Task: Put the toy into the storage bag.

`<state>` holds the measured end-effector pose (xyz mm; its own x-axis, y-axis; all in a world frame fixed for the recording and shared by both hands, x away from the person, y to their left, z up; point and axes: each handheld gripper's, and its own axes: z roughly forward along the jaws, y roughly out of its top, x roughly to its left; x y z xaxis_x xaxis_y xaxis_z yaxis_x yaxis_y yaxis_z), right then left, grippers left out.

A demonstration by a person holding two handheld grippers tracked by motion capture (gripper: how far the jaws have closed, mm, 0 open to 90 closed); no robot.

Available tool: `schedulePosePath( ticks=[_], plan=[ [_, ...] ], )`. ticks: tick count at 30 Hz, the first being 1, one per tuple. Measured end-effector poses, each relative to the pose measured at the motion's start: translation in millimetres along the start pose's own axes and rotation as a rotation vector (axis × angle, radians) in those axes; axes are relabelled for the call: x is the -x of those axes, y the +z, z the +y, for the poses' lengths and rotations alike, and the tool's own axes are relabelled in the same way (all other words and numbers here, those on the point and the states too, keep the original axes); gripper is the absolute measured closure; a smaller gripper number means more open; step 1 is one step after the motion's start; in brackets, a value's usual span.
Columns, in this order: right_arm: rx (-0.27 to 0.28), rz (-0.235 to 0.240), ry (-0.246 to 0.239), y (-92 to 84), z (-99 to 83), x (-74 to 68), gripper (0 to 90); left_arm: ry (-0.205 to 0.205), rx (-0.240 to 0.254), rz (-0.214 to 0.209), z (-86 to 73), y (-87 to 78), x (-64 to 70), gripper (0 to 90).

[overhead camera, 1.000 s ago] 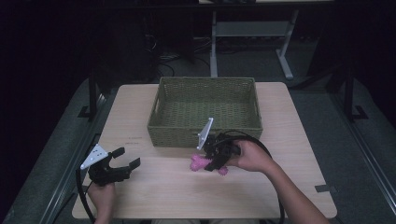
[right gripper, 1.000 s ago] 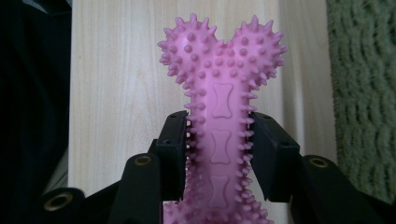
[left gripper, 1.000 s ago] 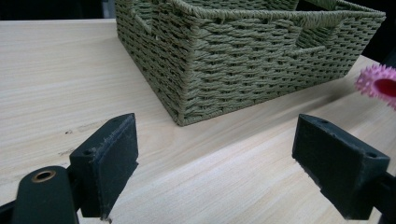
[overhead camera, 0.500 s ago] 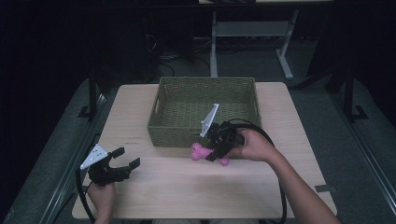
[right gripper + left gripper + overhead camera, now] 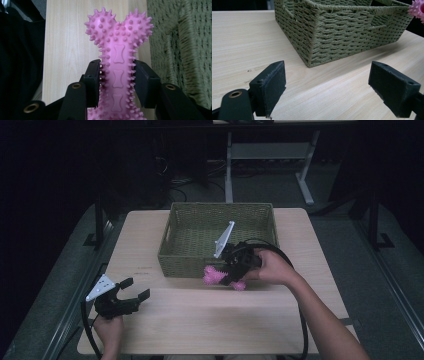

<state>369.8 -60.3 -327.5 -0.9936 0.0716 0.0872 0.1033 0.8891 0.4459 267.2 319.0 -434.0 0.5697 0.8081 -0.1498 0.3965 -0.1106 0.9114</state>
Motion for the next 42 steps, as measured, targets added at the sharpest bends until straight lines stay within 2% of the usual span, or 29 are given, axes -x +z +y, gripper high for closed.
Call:
schedulePosePath(
  ticks=[8,42],
  plan=[
    [0.010,0.007,0.009,-7.5,2.9,4.8,58.1,-0.002,0.000,0.001,0.0,-0.2,-0.5,13.9],
    [0.011,-0.020,0.014,-37.9,13.3,26.5,58.1,-0.006,0.003,0.001,-0.1,-0.1,-0.4,13.9]
  ],
)
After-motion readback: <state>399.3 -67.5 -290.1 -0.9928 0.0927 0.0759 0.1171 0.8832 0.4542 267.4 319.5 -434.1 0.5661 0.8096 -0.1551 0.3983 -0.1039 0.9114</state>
